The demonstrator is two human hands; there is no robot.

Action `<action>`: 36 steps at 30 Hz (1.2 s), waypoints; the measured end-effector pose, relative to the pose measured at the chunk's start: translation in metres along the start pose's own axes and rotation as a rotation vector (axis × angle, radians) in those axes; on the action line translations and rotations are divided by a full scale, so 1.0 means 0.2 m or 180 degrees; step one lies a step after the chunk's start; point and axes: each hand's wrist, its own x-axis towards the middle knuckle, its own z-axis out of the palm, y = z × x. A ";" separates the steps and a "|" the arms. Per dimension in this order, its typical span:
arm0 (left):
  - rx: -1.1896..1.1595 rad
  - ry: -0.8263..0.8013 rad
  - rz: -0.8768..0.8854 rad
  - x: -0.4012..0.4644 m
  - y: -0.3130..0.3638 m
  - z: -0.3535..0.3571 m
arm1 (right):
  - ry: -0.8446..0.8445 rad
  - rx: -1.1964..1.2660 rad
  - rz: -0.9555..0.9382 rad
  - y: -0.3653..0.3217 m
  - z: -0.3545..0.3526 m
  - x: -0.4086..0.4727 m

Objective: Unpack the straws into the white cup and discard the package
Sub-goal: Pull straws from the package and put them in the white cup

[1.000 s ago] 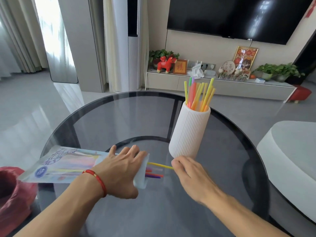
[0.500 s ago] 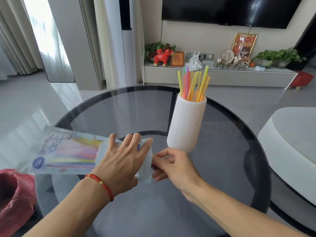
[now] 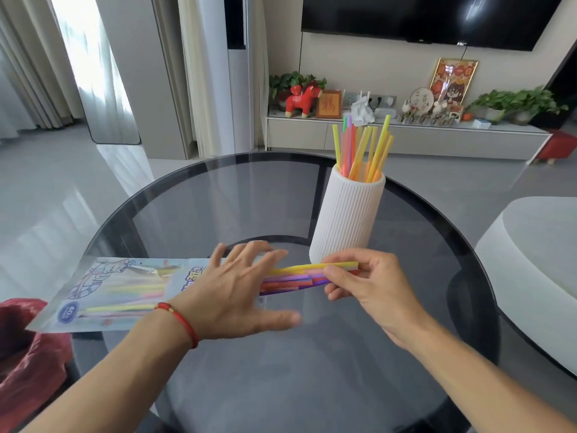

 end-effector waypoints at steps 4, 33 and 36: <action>-0.0332 0.0397 0.0273 0.05 0.05 0.02 | -0.0153 -0.0037 -0.0164 -0.02 0.04 -0.02; -0.0603 0.0076 0.0558 0.07 0.11 0.10 | -0.0469 0.1346 0.0192 -0.03 0.09 -0.05; -0.0692 -0.0043 0.0622 0.06 0.12 0.11 | -0.0158 0.0511 -0.0149 -0.02 0.17 -0.06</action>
